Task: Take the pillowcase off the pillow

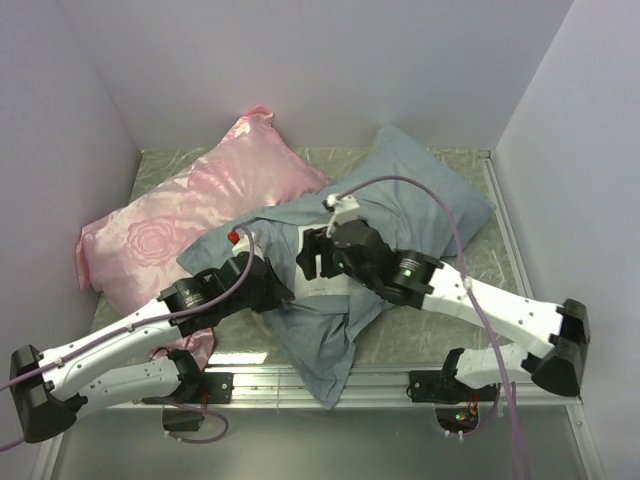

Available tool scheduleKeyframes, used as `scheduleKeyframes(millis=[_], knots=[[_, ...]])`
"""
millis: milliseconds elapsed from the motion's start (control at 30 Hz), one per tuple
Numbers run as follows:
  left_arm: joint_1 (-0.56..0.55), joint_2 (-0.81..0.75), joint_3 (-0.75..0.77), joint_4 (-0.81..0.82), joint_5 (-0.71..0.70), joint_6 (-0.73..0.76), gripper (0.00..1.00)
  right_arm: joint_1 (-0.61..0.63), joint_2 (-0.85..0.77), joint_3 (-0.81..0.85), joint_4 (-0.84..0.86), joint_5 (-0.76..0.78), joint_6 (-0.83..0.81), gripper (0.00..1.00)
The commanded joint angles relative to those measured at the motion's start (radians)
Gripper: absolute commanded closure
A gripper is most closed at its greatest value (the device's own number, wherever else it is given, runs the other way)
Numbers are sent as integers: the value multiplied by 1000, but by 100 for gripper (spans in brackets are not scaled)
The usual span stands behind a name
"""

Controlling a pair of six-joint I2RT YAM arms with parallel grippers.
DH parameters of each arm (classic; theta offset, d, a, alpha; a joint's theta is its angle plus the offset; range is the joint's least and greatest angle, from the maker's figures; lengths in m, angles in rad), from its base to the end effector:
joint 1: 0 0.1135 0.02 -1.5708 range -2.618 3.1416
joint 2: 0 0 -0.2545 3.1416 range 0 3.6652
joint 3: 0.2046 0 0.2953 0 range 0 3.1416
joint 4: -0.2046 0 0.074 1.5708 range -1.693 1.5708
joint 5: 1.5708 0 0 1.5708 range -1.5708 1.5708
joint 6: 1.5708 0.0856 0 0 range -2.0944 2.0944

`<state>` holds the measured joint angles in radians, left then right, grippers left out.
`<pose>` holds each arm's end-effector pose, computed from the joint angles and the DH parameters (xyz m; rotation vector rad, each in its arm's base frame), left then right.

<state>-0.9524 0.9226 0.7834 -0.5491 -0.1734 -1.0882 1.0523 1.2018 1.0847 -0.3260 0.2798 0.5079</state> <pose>0.1763 -0.2223 0.2351 -0.2616 2.3918 -0.8584 0.2007 0.3041 0.3097 -0.3773 2.0344 0.7103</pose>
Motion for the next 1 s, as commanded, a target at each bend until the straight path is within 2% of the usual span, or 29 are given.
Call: scheduleKeyframes(millis=[0, 100, 200, 467, 600, 800, 867, 900, 933, 967], knots=[[-5, -18, -1, -77, -11, -27, 100, 3, 125, 92, -148, 16, -129, 25], [-5, -45, -13, -91, -15, -36, 100, 11, 160, 75, -131, -19, -167, 19], [-5, -65, -18, -103, -35, -52, 100, 12, 177, 43, -143, 36, -164, 14], [-5, -70, -18, -130, -74, -65, 100, 25, 107, -52, -93, -33, -209, 6], [-5, -64, -16, -123, -75, -58, 100, 61, 233, -17, -102, -50, -226, 5], [-3, -45, 14, -124, -71, -42, 100, 63, 444, 52, -87, 18, -181, 6], [-3, -53, 10, -109, -60, -41, 100, 46, 466, 69, -68, 21, -148, 17], [-3, -54, 4, -103, -54, -38, 100, 35, 479, 81, -70, 15, -138, 27], [-3, -51, 1, -94, -40, -35, 100, 26, 482, 96, -76, 16, -129, 71], [-3, -48, -3, -69, -28, -24, 100, 14, 484, 128, -97, 27, -108, 92]])
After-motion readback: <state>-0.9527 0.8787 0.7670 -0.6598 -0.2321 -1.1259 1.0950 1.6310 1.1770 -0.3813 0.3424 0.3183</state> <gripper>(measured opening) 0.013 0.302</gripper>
